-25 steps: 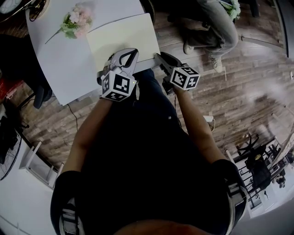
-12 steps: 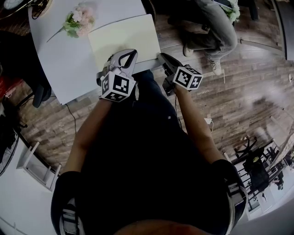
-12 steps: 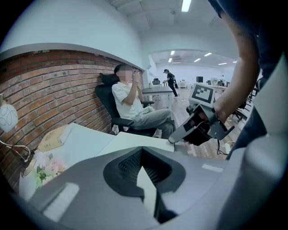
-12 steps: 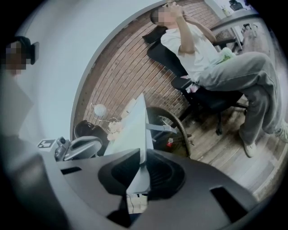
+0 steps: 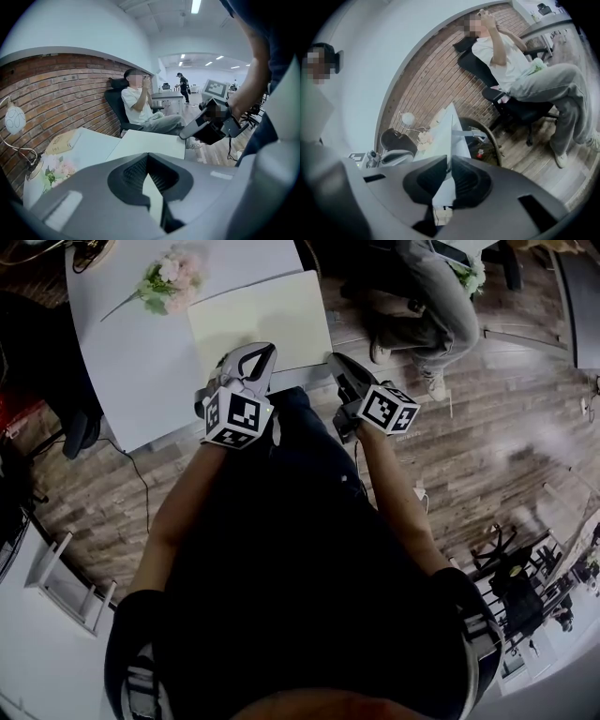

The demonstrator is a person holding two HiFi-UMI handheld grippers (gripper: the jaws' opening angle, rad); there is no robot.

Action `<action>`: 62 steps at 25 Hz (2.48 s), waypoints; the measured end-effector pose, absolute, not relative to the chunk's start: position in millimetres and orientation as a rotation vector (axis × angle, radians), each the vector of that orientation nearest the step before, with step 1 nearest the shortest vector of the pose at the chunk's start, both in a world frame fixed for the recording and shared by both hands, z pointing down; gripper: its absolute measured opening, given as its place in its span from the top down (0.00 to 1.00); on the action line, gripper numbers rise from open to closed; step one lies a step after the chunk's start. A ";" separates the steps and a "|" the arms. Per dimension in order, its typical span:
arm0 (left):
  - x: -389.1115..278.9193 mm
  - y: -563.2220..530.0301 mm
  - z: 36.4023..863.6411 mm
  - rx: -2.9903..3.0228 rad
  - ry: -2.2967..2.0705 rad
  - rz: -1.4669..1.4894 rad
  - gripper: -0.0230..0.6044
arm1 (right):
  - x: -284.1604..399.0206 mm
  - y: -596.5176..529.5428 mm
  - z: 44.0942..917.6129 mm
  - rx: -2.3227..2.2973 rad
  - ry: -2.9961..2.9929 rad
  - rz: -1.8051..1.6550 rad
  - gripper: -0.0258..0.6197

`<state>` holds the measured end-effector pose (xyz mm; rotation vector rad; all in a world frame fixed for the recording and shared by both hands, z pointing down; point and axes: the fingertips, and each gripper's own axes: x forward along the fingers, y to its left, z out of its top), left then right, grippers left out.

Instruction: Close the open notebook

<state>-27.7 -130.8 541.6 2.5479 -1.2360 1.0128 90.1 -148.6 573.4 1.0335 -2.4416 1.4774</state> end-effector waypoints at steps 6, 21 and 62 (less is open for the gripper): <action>-37.6 -123.4 541.3 2.544 -1.245 1.007 0.95 | 84.3 -146.2 556.2 1.046 -2.474 1.422 0.90; -50.9 -105.1 540.4 2.556 -1.262 0.968 0.95 | 55.5 -132.9 511.9 1.036 -2.554 1.231 0.91; -99.5 -74.9 523.5 2.542 -1.385 0.880 0.95 | -29.9 -95.8 468.8 0.930 -2.609 0.774 0.91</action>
